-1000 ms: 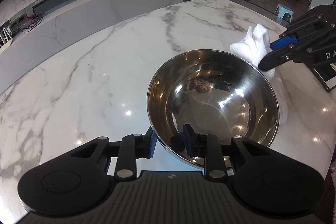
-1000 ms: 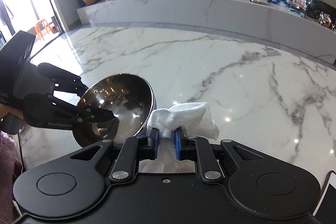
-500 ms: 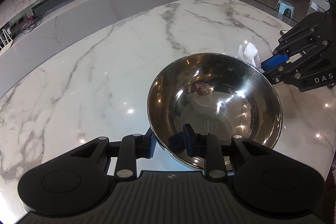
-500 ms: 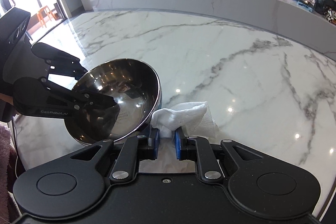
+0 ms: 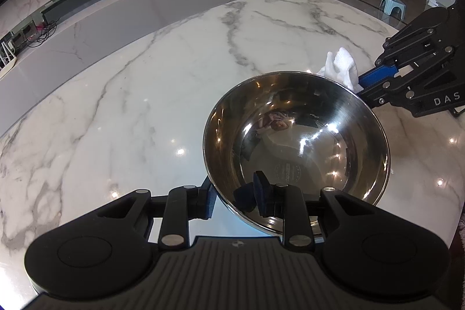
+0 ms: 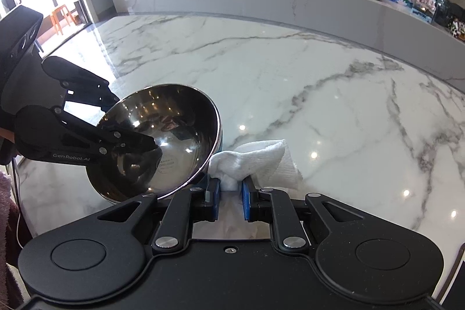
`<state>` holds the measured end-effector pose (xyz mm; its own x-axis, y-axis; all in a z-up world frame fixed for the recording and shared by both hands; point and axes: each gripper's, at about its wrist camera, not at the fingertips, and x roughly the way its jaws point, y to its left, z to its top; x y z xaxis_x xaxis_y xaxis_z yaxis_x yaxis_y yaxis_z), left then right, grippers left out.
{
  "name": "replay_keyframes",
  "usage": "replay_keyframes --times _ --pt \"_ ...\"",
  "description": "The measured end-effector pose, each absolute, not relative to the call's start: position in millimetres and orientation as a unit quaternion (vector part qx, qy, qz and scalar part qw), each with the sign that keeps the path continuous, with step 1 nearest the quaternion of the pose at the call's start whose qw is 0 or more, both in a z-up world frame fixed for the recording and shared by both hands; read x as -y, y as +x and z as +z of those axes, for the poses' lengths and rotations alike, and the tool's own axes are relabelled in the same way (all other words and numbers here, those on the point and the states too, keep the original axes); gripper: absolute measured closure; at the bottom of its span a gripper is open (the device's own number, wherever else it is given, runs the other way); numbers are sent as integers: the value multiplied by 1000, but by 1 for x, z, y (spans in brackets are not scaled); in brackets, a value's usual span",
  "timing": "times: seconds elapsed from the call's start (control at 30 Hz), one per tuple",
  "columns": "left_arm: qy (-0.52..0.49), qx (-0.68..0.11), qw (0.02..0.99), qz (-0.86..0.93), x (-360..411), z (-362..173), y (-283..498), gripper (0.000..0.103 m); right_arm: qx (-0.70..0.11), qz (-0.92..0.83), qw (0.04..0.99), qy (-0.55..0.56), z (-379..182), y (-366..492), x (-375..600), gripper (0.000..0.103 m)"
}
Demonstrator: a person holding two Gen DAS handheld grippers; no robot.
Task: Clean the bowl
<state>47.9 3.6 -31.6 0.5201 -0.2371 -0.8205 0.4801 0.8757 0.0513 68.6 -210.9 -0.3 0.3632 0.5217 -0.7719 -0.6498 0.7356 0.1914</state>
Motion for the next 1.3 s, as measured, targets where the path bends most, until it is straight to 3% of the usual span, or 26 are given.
replay_keyframes --times 0.47,0.77,1.3 --pt "160 -468 841 -219 1 -28 52 77 -434 370 818 -77 10 79 211 89" --pt "168 -486 829 -221 4 -27 62 76 -461 400 780 -139 18 94 196 89" --pt "170 -470 848 -175 12 -23 61 76 -485 395 765 -155 -9 85 190 89"
